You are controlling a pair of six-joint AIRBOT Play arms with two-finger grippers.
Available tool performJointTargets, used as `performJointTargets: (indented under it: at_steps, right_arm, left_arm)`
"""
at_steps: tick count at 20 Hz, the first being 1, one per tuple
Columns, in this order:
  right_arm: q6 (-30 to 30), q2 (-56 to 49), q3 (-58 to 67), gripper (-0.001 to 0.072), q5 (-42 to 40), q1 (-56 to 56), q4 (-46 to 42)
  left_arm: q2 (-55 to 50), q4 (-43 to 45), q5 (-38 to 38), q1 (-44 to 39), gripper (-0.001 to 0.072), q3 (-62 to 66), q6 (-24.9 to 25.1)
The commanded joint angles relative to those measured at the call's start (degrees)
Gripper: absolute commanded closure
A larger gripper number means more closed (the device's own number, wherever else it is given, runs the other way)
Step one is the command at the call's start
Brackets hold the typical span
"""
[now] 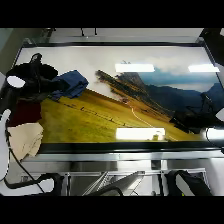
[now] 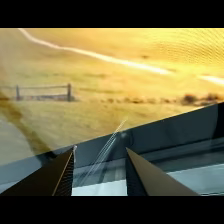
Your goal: Fold the shirts.
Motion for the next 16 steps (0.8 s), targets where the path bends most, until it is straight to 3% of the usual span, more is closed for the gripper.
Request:
performJointTargets:
  at_steps: [1, 6, 9, 11, 16]
  right_arm:
    - [-0.3, -3.6, 0.0, 0.0368, -2.8, 0.1, 0.9]
    - [-6.4, -10.8, 0.0, 0.0367, -11.4, 3.1, 12.1]
    - [-6.4, -14.8, 0.0, 0.0365, -15.3, 7.7, 12.5]
    - [-6.4, -17.0, 0.0, 0.0317, -18.8, 11.0, 12.5]
    - [-6.4, -20.3, 0.0, 0.0318, -23.9, 16.4, 12.9]
  left_arm:
    - [-7.1, 1.2, 6.7, 2.6, 0.003, 0.4, -0.2]
    - [-19.3, 4.2, 4.3, 3.4, 0.003, 11.5, -0.3]
    - [-24.1, 13.3, -1.0, 3.3, 0.003, 18.9, -6.2]
    - [-26.4, 14.3, -3.2, 3.1, 0.003, 23.5, -6.2]
    - [-33.4, 23.3, -9.6, -1.5, 0.0031, 33.9, -6.3]
